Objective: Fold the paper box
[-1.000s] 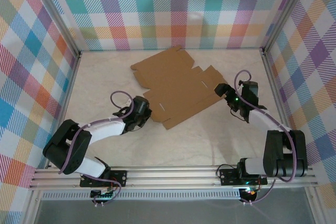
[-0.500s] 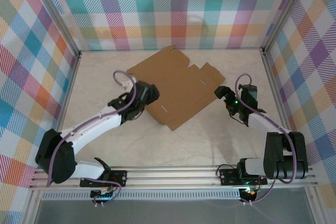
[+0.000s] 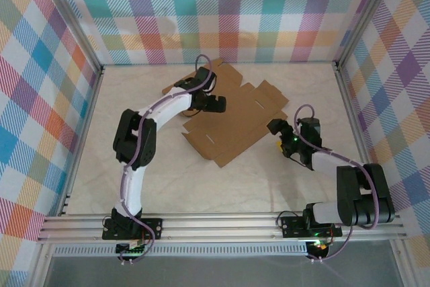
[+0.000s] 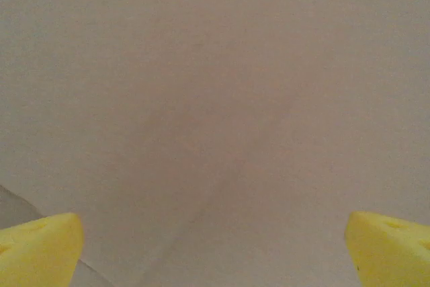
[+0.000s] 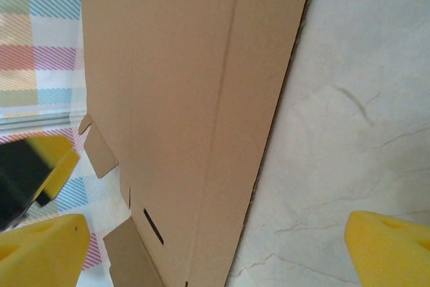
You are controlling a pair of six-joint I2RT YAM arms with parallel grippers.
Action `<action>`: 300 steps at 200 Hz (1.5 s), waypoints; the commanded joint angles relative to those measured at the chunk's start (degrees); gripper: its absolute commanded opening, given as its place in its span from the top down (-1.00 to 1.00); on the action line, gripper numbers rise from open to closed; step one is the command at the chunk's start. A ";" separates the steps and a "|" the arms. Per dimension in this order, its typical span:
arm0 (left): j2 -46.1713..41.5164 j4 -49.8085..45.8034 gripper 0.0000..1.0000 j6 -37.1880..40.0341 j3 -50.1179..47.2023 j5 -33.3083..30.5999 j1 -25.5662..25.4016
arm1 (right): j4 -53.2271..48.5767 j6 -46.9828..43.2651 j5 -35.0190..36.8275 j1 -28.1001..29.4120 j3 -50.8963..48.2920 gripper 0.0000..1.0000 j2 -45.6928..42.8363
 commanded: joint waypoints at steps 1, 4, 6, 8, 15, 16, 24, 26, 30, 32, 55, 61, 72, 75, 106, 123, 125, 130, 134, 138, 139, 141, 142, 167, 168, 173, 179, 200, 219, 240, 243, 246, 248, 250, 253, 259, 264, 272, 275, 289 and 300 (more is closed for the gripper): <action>2.02 -4.56 -0.97 -2.41 2.61 1.86 4.48 | 3.07 1.99 0.11 1.39 -0.90 -0.95 0.26; 2.26 -4.35 -0.96 -3.03 2.40 2.23 4.97 | 3.07 2.03 0.25 1.49 -0.91 -0.95 0.21; 2.36 -4.25 -0.96 -3.37 2.24 2.45 5.22 | 3.07 2.06 0.37 1.53 -0.97 -0.95 0.21; 2.45 -3.96 -0.96 -3.65 2.06 2.64 5.48 | 2.96 2.07 0.49 1.67 -0.99 -0.95 0.25; 2.62 -3.25 -0.95 -4.90 1.43 3.34 6.21 | 2.99 2.07 0.60 1.77 -1.00 -0.95 0.25; 2.65 -3.16 -0.95 -5.10 1.31 3.39 6.36 | 2.96 2.07 0.70 1.78 -1.00 -0.95 0.27; 2.85 -2.60 -0.95 -6.90 0.39 3.82 7.03 | 2.87 2.05 0.79 1.85 -1.00 -0.94 0.36; 2.86 -2.49 -0.95 -7.21 0.11 4.04 7.14 | 2.89 2.05 0.77 1.93 -0.95 -0.94 0.42; 2.81 -2.15 -0.95 -7.98 -0.55 4.63 7.35 | 2.92 2.16 0.72 2.00 -0.87 -0.95 0.58; 2.78 -1.99 -0.95 -8.29 -0.96 4.88 7.44 | 2.92 2.16 0.69 2.05 -0.83 -0.95 0.63; 0.92 -0.38 -1.00 -13.34 -6.38 5.88 7.65 | 2.67 2.30 0.11 2.20 0.25 -0.95 1.81; -0.19 1.06 -1.00 -14.81 -8.82 6.70 7.65 | 2.20 2.05 -0.03 2.17 0.77 -0.95 2.30; -2.69 4.27 -1.00 -17.65 -13.99 7.76 7.65 | 1.67 1.45 -0.23 2.22 2.07 -0.95 3.45; -3.27 4.98 -1.00 -18.18 -15.27 8.09 7.65 | 1.68 1.31 -0.32 2.17 2.41 -0.95 3.84; -11.55 10.01 -1.00 -23.75 -28.22 7.97 7.49 | 1.98 -0.04 -1.22 2.17 6.10 -0.96 8.22; -16.72 12.29 -1.00 -26.43 -35.15 8.28 6.66 | 0.69 -1.54 -1.30 2.15 9.00 -0.96 11.00; -17.13 12.30 -1.00 -26.66 -35.76 8.27 6.50 | 0.52 -1.71 -1.26 2.16 9.31 -0.96 11.43; -18.56 12.16 -1.00 -27.11 -37.13 8.08 6.06 | 0.21 -2.25 -1.22 2.15 10.17 -0.96 12.40; -19.59 11.92 -1.00 -27.50 -38.23 7.92 5.70 | 0.07 -2.63 -1.14 2.07 10.79 -0.96 13.12; -20.64 11.64 -1.00 -27.85 -39.27 7.68 5.22 | -0.13 -2.95 -1.05 2.02 11.44 -0.96 13.94; -20.93 11.62 -1.00 -27.91 -39.57 7.53 5.07 | -0.19 -3.03 -1.01 1.99 11.59 -0.96 14.15; -21.50 11.45 -1.00 -28.15 -40.12 7.32 4.80 | -0.27 -3.16 -1.04 1.92 11.97 -0.96 14.57; -21.76 11.35 -1.00 -28.24 -40.38 7.22 4.69 | -0.34 -3.22 -1.04 1.89 12.13 -0.96 14.77; -28.45 10.06 -1.00 -31.35 -46.52 4.61 0.75 | -0.95 -4.93 -2.58 0.35 16.98 -0.96 20.53; -28.70 10.00 -1.00 -31.46 -46.66 4.55 0.59 | -0.95 -4.93 -2.58 0.35 16.98 -0.96 20.53; -29.78 9.49 -1.00 -32.09 -47.59 4.21 -0.15 | -0.87 -5.27 -3.38 0.06 18.02 -0.97 21.57; -30.80 8.61 -1.00 -32.67 -48.29 4.14 -1.14 | -0.98 -5.77 -4.37 -0.14 19.86 -0.97 23.07; -34.82 4.26 -1.00 -33.72 -48.58 2.08 -5.05 | -2.34 -7.85 -6.80 -0.33 24.38 -0.98 26.38; -38.31 0.14 -1.00 -32.51 -46.14 -0.32 -7.49 | -4.55 -10.48 -8.26 -0.59 27.48 -0.99 26.91; -38.96 -3.46 -1.00 -27.76 -41.07 -2.74 -7.43 | -8.60 -14.94 -6.86 -0.69 28.75 -1.00 23.70; -38.64 -3.97 -1.00 -26.94 -40.08 -3.07 -7.31 | -9.56 -15.61 -6.49 -0.68 28.73 -1.00 23.00; -38.24 -4.32 -1.00 -25.91 -39.11 -3.35 -7.11 | -10.35 -16.14 -6.01 -0.68 28.71 -1.00 22.38; -37.91 -4.51 -1.00 -25.28 -38.53 -3.47 -6.94 | -10.77 -16.56 -5.74 -0.68 28.65 -1.00 21.94; -37.52 -4.62 -1.00 -24.55 -37.83 -3.50 -6.81 | -11.11 -16.93 -5.47 -0.68 28.56 -1.00 21.50; -36.84 -4.61 -1.00 -23.55 -36.90 -3.51 -6.47 | -11.81 -17.44 -5.06 -0.68 28.42 -1.00 20.89; -35.44 -4.58 -1.00 -21.62 -35.22 -3.39 -5.67 | -12.86 -18.29 -4.32 -0.68 27.92 -1.00 19.57; -33.74 -4.61 -1.00 -20.17 -33.74 -3.04 -4.90 | -13.80 -18.86 -3.78 -0.68 27.42 -1.00 18.55; -30.94 -4.66 -0.99 -17.35 -31.22 -2.47 -3.35 | -14.45 -19.05 -3.07 -0.68 26.26 -0.99 16.90; -29.76 -4.77 -0.98 -16.55 -30.32 -2.32 -2.75 | -14.60 -19.07 -2.95 -0.68 25.75 -0.99 16.30; -24.84 -5.59 -0.94 -13.28 -25.74 -2.15 -0.03 | -14.86 -18.17 -2.91 -0.68 23.27 -0.99 13.83; -21.83 -5.71 -0.90 -11.72 -22.89 -1.50 1.91 | -14.79 -16.70 -3.64 -0.68 21.16 -1.00 11.87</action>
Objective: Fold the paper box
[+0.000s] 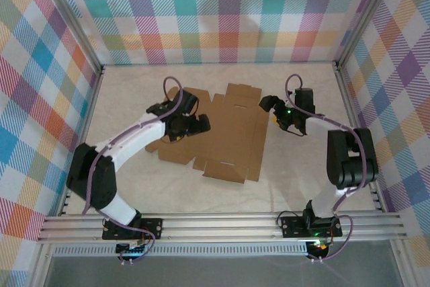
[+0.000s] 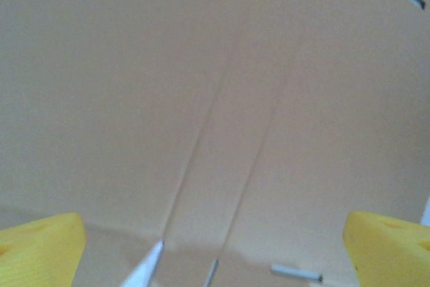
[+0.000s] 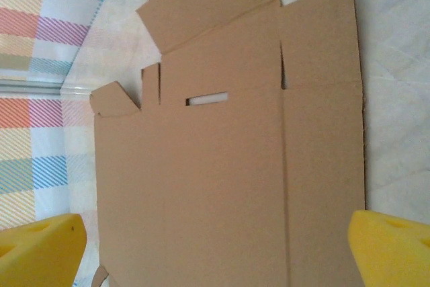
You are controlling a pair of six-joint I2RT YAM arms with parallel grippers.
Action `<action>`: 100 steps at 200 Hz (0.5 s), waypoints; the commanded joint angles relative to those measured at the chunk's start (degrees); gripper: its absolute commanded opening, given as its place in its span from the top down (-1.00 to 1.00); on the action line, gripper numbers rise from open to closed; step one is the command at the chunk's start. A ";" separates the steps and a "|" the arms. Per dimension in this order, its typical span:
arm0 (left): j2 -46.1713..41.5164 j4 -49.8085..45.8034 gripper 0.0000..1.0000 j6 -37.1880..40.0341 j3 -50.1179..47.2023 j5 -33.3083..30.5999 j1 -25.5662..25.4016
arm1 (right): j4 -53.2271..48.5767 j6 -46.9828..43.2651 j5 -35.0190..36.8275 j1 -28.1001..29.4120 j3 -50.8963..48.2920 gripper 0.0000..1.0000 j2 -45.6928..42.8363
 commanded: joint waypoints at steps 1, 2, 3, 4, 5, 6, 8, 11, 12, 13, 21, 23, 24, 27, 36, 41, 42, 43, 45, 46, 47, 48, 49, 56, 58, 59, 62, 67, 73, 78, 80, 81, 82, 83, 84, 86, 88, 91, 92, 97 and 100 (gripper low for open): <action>7.41 -3.18 -0.90 8.24 5.06 -0.42 4.50 | -2.99 -0.94 0.43 0.17 -4.26 -1.00 -4.51; 7.65 -3.18 -0.89 8.33 5.17 -0.31 4.71 | -2.95 -0.77 0.33 0.17 -4.44 -1.00 -4.62; 7.95 -3.18 -0.88 8.47 5.49 -0.21 4.81 | -2.94 -0.55 0.32 0.17 -4.71 -1.00 -4.84; 8.18 -3.18 -0.87 8.58 5.74 -0.11 4.90 | -2.84 -0.45 0.32 0.21 -4.93 -1.00 -5.05; 8.39 -3.18 -0.86 8.68 5.99 -0.07 5.04 | -2.79 -0.30 0.23 0.24 -5.04 -1.00 -5.24; 8.58 -3.18 -0.85 8.81 6.16 0.05 5.15 | -2.72 -0.14 0.18 0.25 -5.40 -1.00 -5.46; 9.01 -3.22 -0.84 8.92 6.55 0.31 5.34 | -2.63 0.11 0.02 0.30 -5.80 -1.00 -5.81; 9.68 -3.37 -0.81 9.32 7.16 0.55 5.57 | -2.51 0.83 -0.09 0.30 -6.66 -1.00 -6.47; 9.88 -3.45 -0.81 9.44 7.41 0.66 5.68 | -2.49 1.08 -0.11 0.32 -6.91 -1.00 -6.69; 10.03 -3.53 -0.80 9.50 7.62 0.72 5.73 | -2.49 1.21 -0.12 0.33 -7.17 -1.00 -6.89; 11.51 -4.08 -0.74 10.30 9.01 1.11 5.96 | -2.55 2.70 -0.53 0.64 -9.11 -0.99 -8.62; 11.85 -4.13 -0.73 10.45 9.20 1.17 5.96 | -2.56 3.01 -0.62 0.73 -9.52 -0.99 -9.06; 12.03 -4.18 -0.72 10.54 9.30 1.23 5.96 | -2.61 3.14 -0.64 0.76 -9.71 -0.99 -9.26; 12.42 -4.22 -0.68 10.65 9.46 1.34 5.94 | -2.84 3.56 -0.72 0.89 -10.28 -0.99 -9.89; 13.79 -4.11 -0.59 10.67 9.59 2.21 5.96 | -4.22 4.37 -0.40 1.68 -11.84 -0.99 -11.84; 14.28 -3.62 -0.56 10.62 9.39 2.84 5.92 | -5.48 4.62 0.14 2.31 -12.60 -0.99 -12.98; 14.43 -3.53 -0.55 10.58 9.22 2.90 5.94 | -5.48 4.62 0.14 2.31 -12.60 -0.99 -12.98; 14.50 -3.53 -0.54 10.55 9.01 3.07 5.95 | -5.74 4.69 0.23 2.47 -12.74 -0.99 -13.16; 14.73 -3.29 -0.53 10.41 8.76 3.26 5.96 | -6.06 4.74 0.47 2.70 -12.89 -0.99 -13.51; 14.83 -3.19 -0.53 10.38 8.69 3.29 5.96 | -6.29 4.75 0.61 2.80 -13.02 -0.98 -13.73; 14.88 -3.09 -0.52 10.28 8.52 3.31 5.96 | -6.41 4.80 0.73 2.89 -13.17 -0.99 -13.88; 14.94 -3.00 -0.51 10.19 8.44 3.31 5.96 | -6.64 4.82 0.83 3.02 -13.24 -0.99 -14.00; 15.02 -2.87 -0.50 10.10 8.31 3.32 6.01 | -6.89 4.84 0.92 3.18 -13.37 -0.99 -14.15; 15.67 -2.39 -0.42 9.66 7.37 3.12 5.96 | -8.21 5.00 1.55 3.73 -14.00 -0.99 -15.00; 15.84 -2.21 -0.40 9.48 7.12 3.20 5.96 | -8.53 5.08 1.77 3.85 -14.19 -0.99 -15.18; 15.91 -2.12 -0.38 9.35 6.99 3.22 5.96 | -8.80 5.21 1.89 3.99 -14.35 -0.99 -15.36; 16.17 -1.91 -0.35 9.12 6.53 3.15 5.96 | -9.11 5.25 1.94 4.03 -14.54 -0.98 -15.47; 16.49 -1.49 -0.31 8.77 5.87 3.07 5.96 | -9.47 5.47 2.15 4.07 -14.85 -0.98 -15.61; 16.87 -1.06 -0.24 8.28 4.95 2.99 6.05 | -9.78 5.78 2.33 4.19 -15.31 -0.98 -15.62; 17.09 -0.73 -0.18 7.77 4.18 2.89 6.09 | -9.80 6.09 2.34 4.21 -15.66 -0.98 -15.53; 17.18 -0.59 -0.16 7.67 3.86 2.84 6.13 | -9.80 6.15 2.40 4.21 -15.82 -0.98 -15.53; 17.19 -0.52 -0.16 7.56 3.69 2.82 6.13 | -9.79 6.25 2.37 4.21 -15.84 -0.97 -15.49; 17.20 -0.44 -0.15 7.42 3.56 2.81 6.14 | -9.78 6.29 2.35 4.17 -15.90 -0.97 -15.42; 17.16 -0.36 -0.14 7.31 3.41 2.80 6.18 | -9.73 6.36 2.35 4.19 -15.97 -0.98 -15.39; 17.18 -0.27 -0.13 7.25 3.25 2.80 6.20 | -9.71 6.44 2.39 4.20 -16.01 -0.98 -15.42; 17.27 -0.10 -0.12 7.08 2.99 2.84 6.22 | -9.65 6.56 2.28 4.30 -16.08 -0.97 -15.26; 17.29 0.03 -0.11 6.94 2.71 2.83 6.29 | -9.57 6.66 2.26 4.32 -16.12 -0.98 -15.20; 17.34 0.19 -0.08 6.68 2.30 2.80 6.39 | -9.51 6.88 2.03 4.37 -16.15 -0.97 -14.92; 17.27 0.18 -0.07 6.63 2.21 2.88 6.44 | -9.40 7.00 1.89 4.38 -16.20 -0.97 -14.78; 17.25 0.59 -0.05 6.33 1.52 2.96 6.60 | -9.26 7.25 1.65 4.47 -16.18 -0.97 -14.47; 17.21 0.72 -0.04 6.19 1.06 3.04 6.70 | -9.25 7.49 1.38 4.64 -16.13 -0.97 -14.21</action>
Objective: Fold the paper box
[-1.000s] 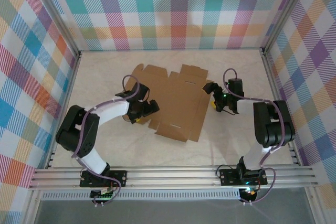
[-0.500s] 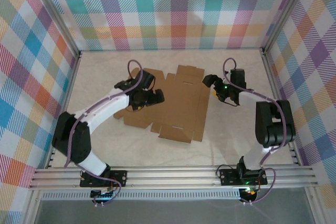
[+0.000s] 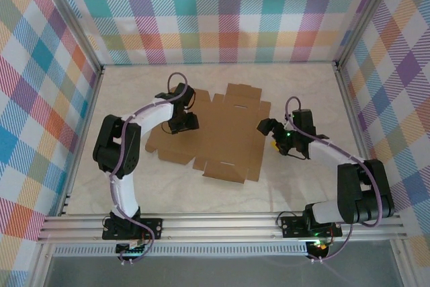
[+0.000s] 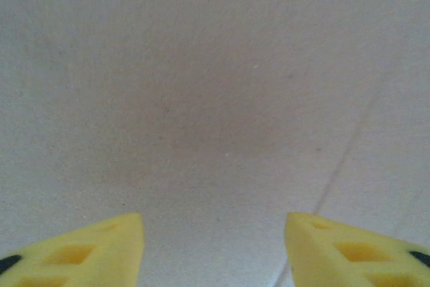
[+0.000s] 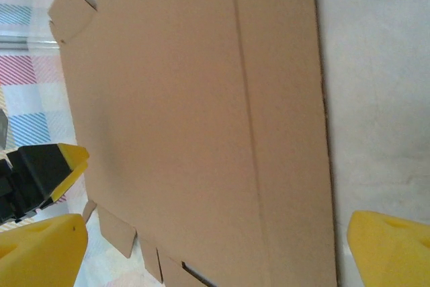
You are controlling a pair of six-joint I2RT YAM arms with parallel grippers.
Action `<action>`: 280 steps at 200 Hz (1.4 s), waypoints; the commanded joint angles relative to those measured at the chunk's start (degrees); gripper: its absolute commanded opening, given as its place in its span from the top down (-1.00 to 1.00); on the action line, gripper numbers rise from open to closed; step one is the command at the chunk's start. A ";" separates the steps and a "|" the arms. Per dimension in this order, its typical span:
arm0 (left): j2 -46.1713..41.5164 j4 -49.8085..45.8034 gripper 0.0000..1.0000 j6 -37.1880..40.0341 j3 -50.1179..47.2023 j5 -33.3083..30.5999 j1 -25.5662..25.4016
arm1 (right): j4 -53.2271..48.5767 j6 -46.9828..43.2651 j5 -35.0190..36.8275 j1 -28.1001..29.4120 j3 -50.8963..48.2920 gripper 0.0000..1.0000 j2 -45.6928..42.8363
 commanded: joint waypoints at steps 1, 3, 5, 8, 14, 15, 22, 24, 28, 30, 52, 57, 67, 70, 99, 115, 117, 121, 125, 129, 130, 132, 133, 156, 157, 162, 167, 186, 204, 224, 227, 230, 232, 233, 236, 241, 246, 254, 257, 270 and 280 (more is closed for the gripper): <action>0.95 0.97 -0.04 -1.51 -3.57 0.82 0.41 | -1.82 2.50 0.09 0.32 -0.90 -0.96 0.63; 0.90 1.17 -0.03 -1.56 -3.90 0.89 0.43 | -1.84 2.67 -0.05 0.47 -0.79 -0.96 0.77; 0.87 1.24 -0.02 -1.77 -4.12 0.91 0.55 | -1.82 2.75 -0.19 0.64 -0.78 -0.96 0.85; 0.86 1.60 -0.01 -2.00 -4.57 0.96 0.67 | -1.82 2.92 -0.28 0.85 -0.72 -0.96 1.07; 0.82 1.95 0.01 -2.35 -5.48 1.00 0.99 | -1.96 3.32 -0.61 1.31 -0.55 -0.96 1.49; 0.84 2.04 0.01 -2.40 -5.58 1.00 1.02 | -1.98 3.37 -0.62 1.41 -0.46 -0.96 1.56; 0.77 2.54 0.03 -2.93 -6.62 1.17 1.42 | -2.10 3.80 -0.84 2.01 -0.41 -0.96 1.88; 0.77 2.68 0.04 -3.15 -6.86 1.18 1.54 | -2.15 3.91 -0.76 2.16 -0.31 -0.95 1.96; 0.82 3.01 0.04 -3.43 -7.46 1.31 1.78 | -2.25 4.14 -0.80 2.58 -0.35 -0.95 2.12; 0.85 3.19 0.05 -3.67 -7.73 1.34 1.87 | -2.34 4.20 -0.80 2.77 -0.36 -0.96 2.20; 0.79 5.21 0.07 -5.62 -11.17 2.20 2.76 | -2.87 5.41 -0.21 4.93 -0.78 -0.95 2.51; 0.65 5.73 0.08 -6.26 -12.02 2.46 2.81 | -2.87 5.57 -0.17 5.26 -0.83 -0.94 2.52; -0.03 7.55 0.07 -7.45 -13.99 3.20 2.97 | -2.79 5.88 -0.05 5.80 -1.09 -0.94 2.36; -0.31 8.17 0.06 -7.87 -14.62 3.47 2.98 | -2.82 5.89 0.05 5.97 -1.22 -0.94 2.28; -7.36 15.12 -0.60 -5.57 -18.05 3.81 2.36 | -5.71 3.98 2.67 6.05 -0.30 -0.95 0.94; -12.19 15.11 -0.98 0.76 -16.47 0.70 0.50 | -8.23 2.07 4.22 5.50 0.95 -0.96 0.21; -12.75 15.07 -0.99 1.64 -16.23 0.27 0.17 | -8.47 1.79 4.32 5.37 1.10 -0.96 0.16; -13.86 15.18 -1.00 3.65 -15.79 -0.55 -0.60 | -8.86 1.47 4.50 5.07 1.24 -0.96 -0.06; -14.90 15.22 -1.00 5.66 -15.38 -1.41 -1.30 | -9.05 1.28 4.63 4.69 1.38 -0.97 -0.26; -15.93 15.23 -1.00 7.74 -14.99 -2.61 -2.37 | -9.10 1.12 4.65 4.36 1.41 -0.97 -0.53; -16.15 15.23 -1.00 8.35 -14.95 -2.91 -2.68 | -9.11 1.09 4.65 4.21 1.40 -0.97 -0.59; -16.62 15.35 -1.00 9.63 -14.86 -3.49 -3.29 | -9.15 1.04 4.59 3.88 1.39 -0.97 -0.70; -16.93 15.47 -1.00 10.40 -14.84 -3.84 -3.62 | -9.18 1.00 4.53 3.75 1.43 -0.97 -0.76; -20.49 16.45 -1.00 27.24 -13.92 -13.94 -12.20 | -9.41 0.96 3.86 0.66 1.04 -0.97 -2.06; -20.58 16.46 -1.00 27.90 -13.89 -14.11 -12.52 | -9.39 0.96 3.82 0.56 1.04 -0.97 -2.10; -20.93 16.72 -1.00 31.70 -13.84 -14.37 -14.24 | -9.46 0.96 3.62 -0.01 0.92 -0.97 -2.45; -21.35 16.90 -1.00 35.73 -13.99 -14.64 -15.92 | -9.54 0.83 3.46 -0.55 0.86 -0.97 -2.73; -23.10 16.60 -1.00 45.84 -15.15 -12.66 -20.91 | -10.29 -0.18 3.42 -2.26 0.84 -0.97 -3.78; -23.37 11.86 -1.00 49.19 -13.43 -9.40 -23.05 | -10.91 -1.04 3.27 -3.51 0.64 -0.98 -3.92; -25.35 8.98 -1.00 55.45 -13.99 -6.60 -27.10 | -11.12 -2.07 2.55 -4.34 0.68 -0.98 -3.51; -25.92 8.84 -1.00 56.48 -14.43 -6.07 -27.71 | -11.17 -2.15 2.47 -4.44 0.78 -0.99 -3.43; -26.47 8.53 -1.00 57.80 -14.85 -4.97 -28.28 | -11.31 -2.24 2.39 -4.48 0.88 -0.99 -3.38; -26.78 8.20 -1.00 58.79 -15.12 -4.09 -28.72 | -11.31 -2.28 2.33 -4.51 0.93 -0.99 -3.37; -26.98 7.98 -1.00 59.28 -15.23 -3.70 -28.90 | -11.31 -2.28 2.30 -4.49 0.90 -0.99 -3.33; -27.45 7.35 -1.00 60.86 -15.52 -2.38 -29.45 | -11.35 -2.35 2.21 -4.53 0.98 -0.99 -3.29; -28.32 6.59 -1.00 62.88 -16.05 -1.02 -30.40 | -11.27 -2.40 2.11 -4.55 0.96 -0.99 -3.28; -29.20 5.88 -1.00 64.48 -16.51 0.05 -31.13 | -11.13 -2.37 1.98 -4.55 0.95 -0.99 -3.17; -29.99 4.23 -0.90 66.72 -16.62 2.13 -32.19 | -10.75 -2.29 1.88 -4.56 0.99 -0.99 -3.11; -30.23 3.39 -0.85 67.31 -16.54 3.08 -32.47 | -10.77 -2.24 1.87 -4.51 1.02 -0.99 -3.11; -30.53 0.72 -0.74 68.76 -15.69 6.14 -33.69 | -10.75 -2.31 2.02 -4.55 1.06 -0.99 -2.72; -30.54 -0.79 -0.56 69.36 -15.18 8.12 -34.77 | -10.67 -2.45 2.01 -4.55 1.04 -0.99 -2.34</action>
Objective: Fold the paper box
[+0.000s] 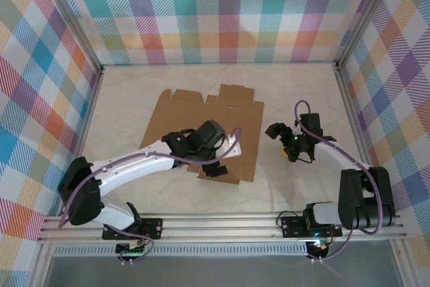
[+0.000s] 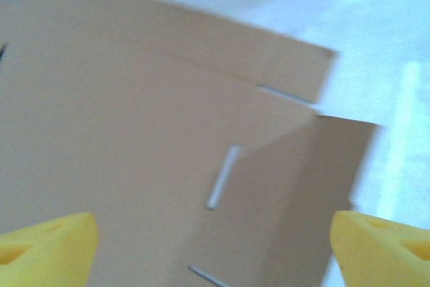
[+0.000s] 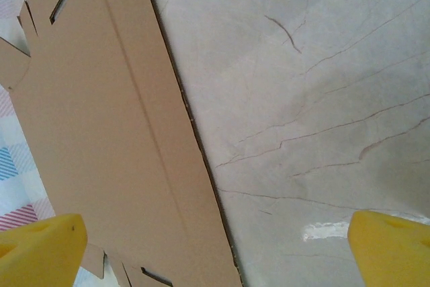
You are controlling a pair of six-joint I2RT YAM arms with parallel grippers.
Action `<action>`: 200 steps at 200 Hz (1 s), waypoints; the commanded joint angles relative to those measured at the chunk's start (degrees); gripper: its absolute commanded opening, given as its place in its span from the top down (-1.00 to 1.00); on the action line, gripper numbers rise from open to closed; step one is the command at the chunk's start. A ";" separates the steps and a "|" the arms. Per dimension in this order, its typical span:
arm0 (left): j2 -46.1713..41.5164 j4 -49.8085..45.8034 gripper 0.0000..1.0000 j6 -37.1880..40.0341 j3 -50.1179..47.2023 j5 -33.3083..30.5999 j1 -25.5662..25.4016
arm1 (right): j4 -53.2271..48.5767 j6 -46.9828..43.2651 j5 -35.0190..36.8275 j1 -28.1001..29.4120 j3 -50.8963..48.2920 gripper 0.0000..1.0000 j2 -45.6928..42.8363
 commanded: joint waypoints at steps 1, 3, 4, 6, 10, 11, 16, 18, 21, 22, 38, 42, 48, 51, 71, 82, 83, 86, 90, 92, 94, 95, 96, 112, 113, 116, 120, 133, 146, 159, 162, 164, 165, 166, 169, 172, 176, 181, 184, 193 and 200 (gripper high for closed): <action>-1.72 -7.36 -0.54 8.42 0.58 8.38 -2.38 | -0.76 -1.23 -0.96 -0.31 1.28 -0.99 0.80; -1.68 -7.62 -0.52 8.70 0.62 8.59 -2.75 | -0.71 -1.24 -0.94 -0.31 1.28 -0.99 0.88; -1.67 -7.68 -0.50 8.78 0.62 8.69 -2.81 | -0.67 -1.24 -0.95 -0.31 1.28 -0.99 0.91; -1.58 -7.94 -0.46 9.01 0.63 8.69 -2.99 | -0.67 -1.24 -1.02 -0.31 1.28 -0.99 1.00; -1.38 -8.29 -0.40 9.30 0.63 8.65 -3.71 | -0.57 -1.17 -1.01 -0.31 1.31 -0.99 1.15; -1.30 -8.36 -0.38 9.38 0.63 8.54 -3.91 | -0.52 -1.16 -1.07 -0.31 1.29 -0.99 1.18; -0.95 -8.87 -0.35 9.87 0.56 8.23 -4.81 | -0.49 -1.15 -1.08 -0.31 1.28 -0.99 1.37; -0.78 -9.05 -0.34 10.07 0.48 8.07 -5.10 | -0.47 -1.11 -1.12 -0.31 1.30 -0.99 1.38; -0.46 -9.39 -0.33 10.30 0.45 7.89 -5.45 | -0.41 -1.03 -1.07 -0.31 1.28 -0.99 1.46; -0.36 -9.49 -0.33 10.37 0.41 7.81 -5.66 | -0.43 -1.00 -1.10 -0.31 1.28 -0.99 1.51; 1.36 -9.67 -0.33 11.53 -0.65 5.79 -7.53 | 0.02 -0.58 -1.31 -0.31 1.02 -0.99 1.40; 1.70 -9.55 -0.33 11.84 -1.06 5.55 -7.73 | -0.01 -0.54 -1.31 -0.30 1.06 -1.00 1.39; 1.85 -8.61 -0.30 12.10 -1.79 5.12 -7.95 | -0.02 -0.57 -1.26 -0.32 1.03 -1.00 1.35; 1.93 -7.91 -0.27 12.10 -2.28 4.81 -8.04 | 0.04 -0.58 -1.30 -0.27 0.95 -1.00 1.30; 3.22 -3.99 -0.10 11.67 -3.57 2.58 -8.10 | -0.18 -0.55 -0.99 -0.30 0.77 -1.00 0.97; 5.34 -3.14 -0.07 11.95 -3.49 0.67 -8.14 | -0.11 -0.53 -1.05 -0.31 0.74 -1.00 0.94; 5.57 -3.07 -0.07 11.98 -3.41 0.51 -8.14 | -0.11 -0.54 -1.00 -0.31 0.70 -1.00 0.99; 6.22 -2.82 -0.07 12.06 -3.41 0.07 -8.15 | -0.07 -0.51 -1.04 -0.31 0.67 -1.00 1.02; 7.15 -2.34 -0.06 12.17 -3.34 -0.66 -8.15 | 0.01 -0.54 -1.07 -0.31 0.73 -1.00 1.11; 7.66 -2.17 -0.05 12.23 -3.31 -1.05 -8.15 | -0.01 -0.47 -1.12 -0.31 0.77 -1.00 1.11; 8.14 -2.01 -0.05 12.20 -3.24 -1.28 -8.19 | 0.02 -0.45 -1.20 -0.31 0.75 -1.00 1.18; 8.33 -2.02 -0.05 12.20 -3.19 -1.43 -8.17 | 0.04 -0.45 -1.21 -0.31 0.79 -1.00 1.24; 8.61 -2.02 -0.05 12.19 -3.17 -1.56 -8.16 | 0.06 -0.45 -1.26 -0.31 0.82 -1.00 1.22; 11.26 -0.76 0.00 12.27 -2.93 -3.15 -8.15 | -0.17 -0.87 -1.78 -0.31 1.27 -1.00 1.51; 11.39 -0.64 0.00 12.32 -3.00 -3.20 -8.15 | -0.19 -0.88 -1.81 -0.31 1.31 -1.00 1.53; 11.69 -0.29 0.01 12.36 -3.06 -3.26 -8.14 | -0.20 -0.95 -1.81 -0.36 1.41 -1.00 1.55; 11.96 0.21 0.02 12.37 -3.14 -3.26 -8.15 | -0.37 -1.14 -1.77 -0.36 1.44 -0.99 1.56; 12.85 2.04 0.07 12.20 -3.49 -3.03 -8.15 | -0.96 -1.66 -1.41 -0.34 1.79 -1.00 1.56; 14.07 2.43 0.15 12.04 -3.59 -2.88 -8.11 | -1.25 -1.73 -1.12 -0.34 2.09 -1.00 1.65; 14.61 2.89 0.30 11.92 -4.00 -3.96 -8.15 | -1.29 -1.71 -1.13 -0.31 2.23 -1.00 1.64; 14.59 3.09 0.35 12.00 -4.15 -4.25 -8.15 | -1.15 -1.56 -1.10 -0.36 2.16 -1.00 1.57; 14.55 3.21 0.39 11.95 -4.26 -4.43 -8.15 | -1.12 -1.47 -1.13 -0.32 2.16 -1.00 1.56; 14.48 3.32 0.41 11.94 -4.28 -4.55 -8.15 | -1.05 -1.44 -1.13 -0.32 2.16 -1.00 1.56; 14.41 3.42 0.42 11.93 -4.37 -4.65 -8.15 | -1.02 -1.39 -1.13 -0.32 2.20 -1.00 1.56; 14.23 3.73 0.47 11.93 -4.60 -4.96 -8.15 | -1.03 -1.27 -1.13 -0.31 2.15 -1.00 1.48; 13.87 4.08 0.53 11.93 -4.88 -5.28 -8.15 | -0.99 -1.18 -1.12 -0.29 2.03 -1.00 1.39; 13.39 4.67 0.59 11.93 -5.30 -5.65 -8.15 | -0.90 -0.95 -1.13 -0.29 1.96 -1.00 1.26; 12.64 5.20 0.65 11.85 -5.73 -6.08 -8.15 | -0.70 -0.66 -1.13 -0.32 1.90 -1.00 1.13; 12.25 5.79 0.68 11.78 -6.06 -6.28 -8.15 | -0.60 -0.56 -1.09 -0.31 1.69 -1.00 0.98; 10.94 7.40 0.77 11.52 -7.34 -7.13 -8.15 | 0.01 -0.03 -1.00 -0.30 1.26 -1.00 0.56; 9.86 9.03 0.86 11.18 -8.32 -7.79 -8.15 | 0.81 0.39 -0.91 -0.31 0.91 -0.99 0.07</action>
